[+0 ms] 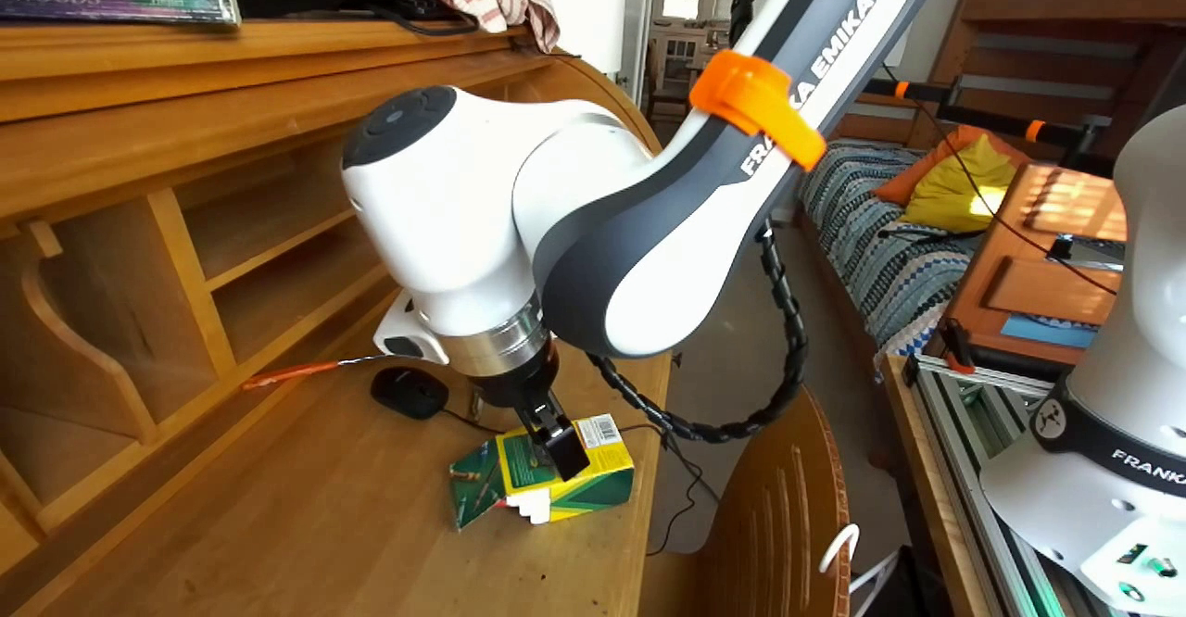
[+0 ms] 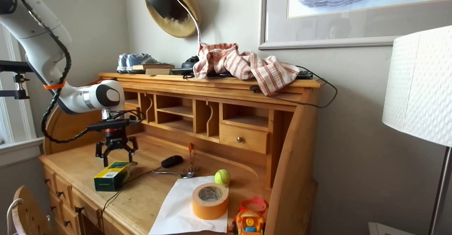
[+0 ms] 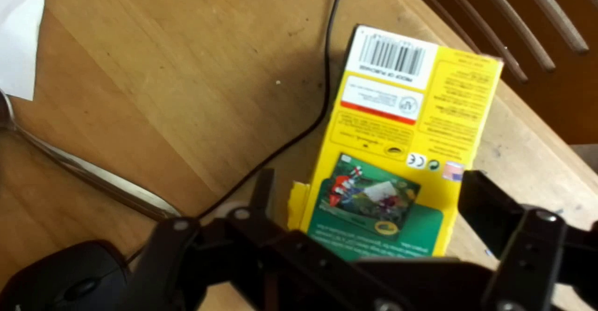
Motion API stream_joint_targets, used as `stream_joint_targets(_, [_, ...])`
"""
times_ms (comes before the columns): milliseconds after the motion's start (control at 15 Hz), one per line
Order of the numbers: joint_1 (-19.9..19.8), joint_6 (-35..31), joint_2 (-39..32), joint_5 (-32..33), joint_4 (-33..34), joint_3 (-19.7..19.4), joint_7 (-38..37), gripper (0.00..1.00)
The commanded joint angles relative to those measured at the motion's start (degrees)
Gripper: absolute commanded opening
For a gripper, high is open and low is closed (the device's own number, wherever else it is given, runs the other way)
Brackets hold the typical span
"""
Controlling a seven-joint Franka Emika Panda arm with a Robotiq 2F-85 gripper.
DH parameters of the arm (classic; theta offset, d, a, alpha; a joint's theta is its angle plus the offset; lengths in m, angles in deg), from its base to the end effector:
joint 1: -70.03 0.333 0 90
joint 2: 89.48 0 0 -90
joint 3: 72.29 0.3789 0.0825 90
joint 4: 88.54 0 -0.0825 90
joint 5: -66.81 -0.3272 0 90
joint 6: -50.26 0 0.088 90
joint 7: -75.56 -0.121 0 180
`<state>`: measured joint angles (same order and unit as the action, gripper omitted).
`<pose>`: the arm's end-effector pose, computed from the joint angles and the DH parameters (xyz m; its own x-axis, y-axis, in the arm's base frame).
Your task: Put the box of crayons on top
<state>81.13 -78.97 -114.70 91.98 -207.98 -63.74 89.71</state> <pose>0.5233 0.1647 0.2849 0.5983 0.7359 -0.3171 0.7945 -0.5961 0.1156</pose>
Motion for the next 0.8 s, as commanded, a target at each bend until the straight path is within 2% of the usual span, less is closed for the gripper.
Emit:
stream_joint_targets(0, [-0.3,-1.1,3.8,-5.0,-3.3,1.3,-2.2,1.0])
stream_joint_targets(267, [-0.2,-1.7,6.8,-9.7,-5.7,1.5,-6.4,1.0])
stream_joint_targets(533, [-0.3,-1.0,8.3,-11.7,-7.8,0.8,-10.2,1.0])
stream_joint_targets(733, [-1.5,0.4,7.7,-11.0,-8.0,-0.1,-7.5,1.0])
